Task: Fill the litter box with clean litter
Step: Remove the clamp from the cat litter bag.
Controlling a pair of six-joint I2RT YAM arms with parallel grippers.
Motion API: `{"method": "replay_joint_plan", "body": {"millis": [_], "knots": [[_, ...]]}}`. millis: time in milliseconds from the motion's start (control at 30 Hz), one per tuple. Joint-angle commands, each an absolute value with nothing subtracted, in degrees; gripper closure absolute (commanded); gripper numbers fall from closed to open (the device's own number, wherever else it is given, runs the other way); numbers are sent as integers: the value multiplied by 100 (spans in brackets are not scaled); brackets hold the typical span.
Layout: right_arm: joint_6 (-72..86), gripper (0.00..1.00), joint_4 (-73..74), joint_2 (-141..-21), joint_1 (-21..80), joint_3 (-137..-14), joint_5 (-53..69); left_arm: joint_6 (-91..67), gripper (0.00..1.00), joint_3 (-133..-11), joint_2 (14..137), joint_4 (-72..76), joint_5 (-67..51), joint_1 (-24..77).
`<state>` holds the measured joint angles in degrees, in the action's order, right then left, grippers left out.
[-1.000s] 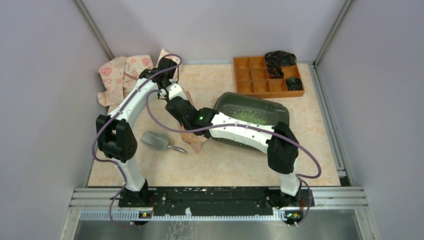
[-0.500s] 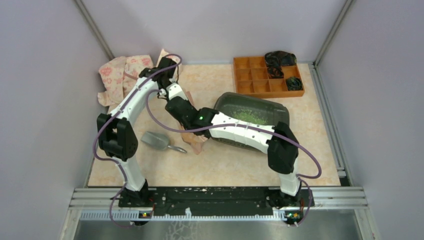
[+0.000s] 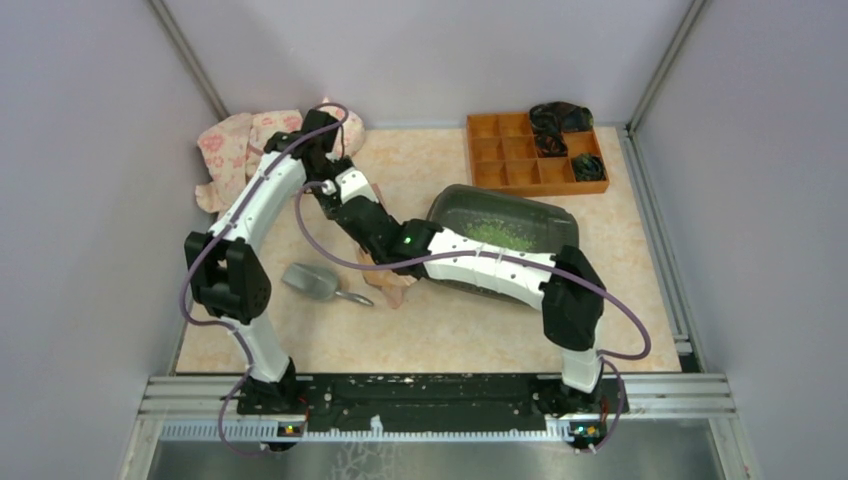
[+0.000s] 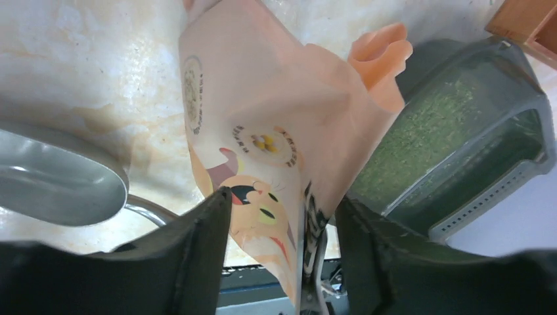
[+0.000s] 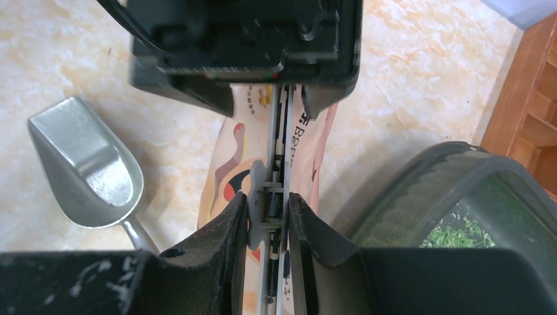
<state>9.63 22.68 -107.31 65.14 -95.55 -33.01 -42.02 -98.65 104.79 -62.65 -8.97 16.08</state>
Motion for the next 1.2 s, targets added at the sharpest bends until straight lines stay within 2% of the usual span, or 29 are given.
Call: {"method": "replay_joint_plan", "body": {"millis": [0,100,400,433,500,533,567,733,767,900,1167], "knots": [[897,100,2076,-10294,6592,-9466,-3368,-4284,33,-9663,9959,-5962,-767,1496],[901,100,2081,-10288,6592,-9442,-3357,-4238,41,-9486,9912,-5714,-1024,1381],[873,100,2109,-10131,6592,-9415,-3349,-4070,77,-9564,10400,-5469,-1358,1187],[866,100,2102,-10120,6592,-9421,-3349,-4056,83,-9581,10438,-5447,-1362,1187],[842,100,2126,-10105,6592,-9466,-3349,-3999,100,-9663,10530,-5445,-1363,1187],[825,90,2127,-10108,6592,-9484,-3356,-3979,100,-9727,10584,-5498,-1336,1187],[807,84,2140,-10116,6592,-9510,-3355,-3977,100,-9797,10633,-5582,-1297,1187],[732,82,2185,-10216,6592,-9692,-3379,-3960,100,-9831,10575,-5668,-1082,1187],[719,83,2192,-10247,6592,-9737,-3382,-3957,100,-9819,10547,-5641,-1079,1187],[710,100,2202,-10247,6592,-9805,-3430,-3957,100,-9831,10503,-5631,-962,1187],[722,100,2537,-9742,6599,-10064,-3410,-3927,100,-9854,10514,-5662,-883,1187]]}}
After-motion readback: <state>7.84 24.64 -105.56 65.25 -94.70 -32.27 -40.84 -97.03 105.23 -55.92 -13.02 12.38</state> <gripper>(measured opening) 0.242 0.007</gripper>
